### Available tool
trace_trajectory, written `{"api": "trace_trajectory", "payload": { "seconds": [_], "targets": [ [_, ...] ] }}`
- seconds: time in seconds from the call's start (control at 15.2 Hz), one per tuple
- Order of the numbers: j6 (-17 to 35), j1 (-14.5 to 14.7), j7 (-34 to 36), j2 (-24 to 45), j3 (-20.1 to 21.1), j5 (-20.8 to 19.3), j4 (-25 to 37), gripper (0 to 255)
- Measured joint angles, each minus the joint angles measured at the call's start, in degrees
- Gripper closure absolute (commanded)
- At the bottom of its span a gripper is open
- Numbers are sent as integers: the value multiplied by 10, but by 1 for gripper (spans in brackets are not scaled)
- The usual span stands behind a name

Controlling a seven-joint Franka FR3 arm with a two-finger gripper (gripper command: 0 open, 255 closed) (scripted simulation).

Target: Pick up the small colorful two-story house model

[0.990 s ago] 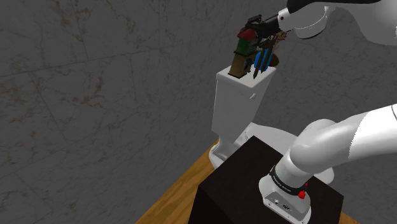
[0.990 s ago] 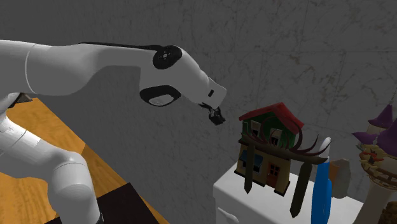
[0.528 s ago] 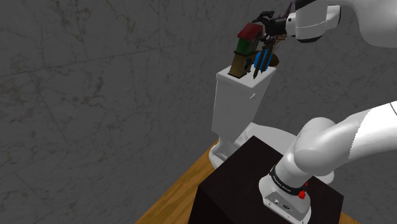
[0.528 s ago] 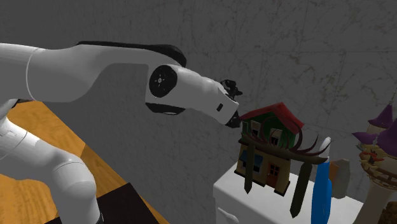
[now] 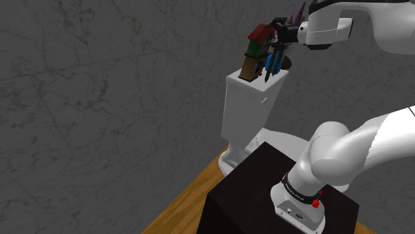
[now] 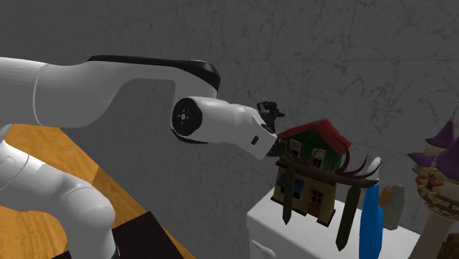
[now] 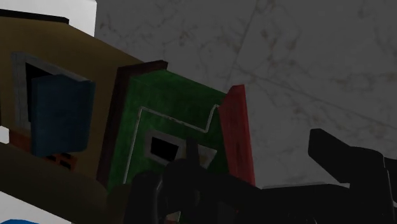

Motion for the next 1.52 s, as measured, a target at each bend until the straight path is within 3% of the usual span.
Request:
{"api": "trace_trajectory", "payload": {
  "seconds": [0.07, 0.13, 0.73, 1.25, 1.32, 1.39, 1.52],
  "targets": [
    [4, 7, -9, -2, -5, 5, -1, 0],
    [6, 9, -11, -2, -5, 7, -1, 255],
    [16, 22, -25, 1, -16, 21, -6, 255],
    [-23, -28, 43, 13, 21, -25, 14, 255],
    [-23, -28, 44, 13, 21, -25, 15, 0],
    [-23, -28, 43, 13, 21, -25, 15, 0],
    [42, -42, 81, 29, 70, -14, 6, 0]
  ]
}}
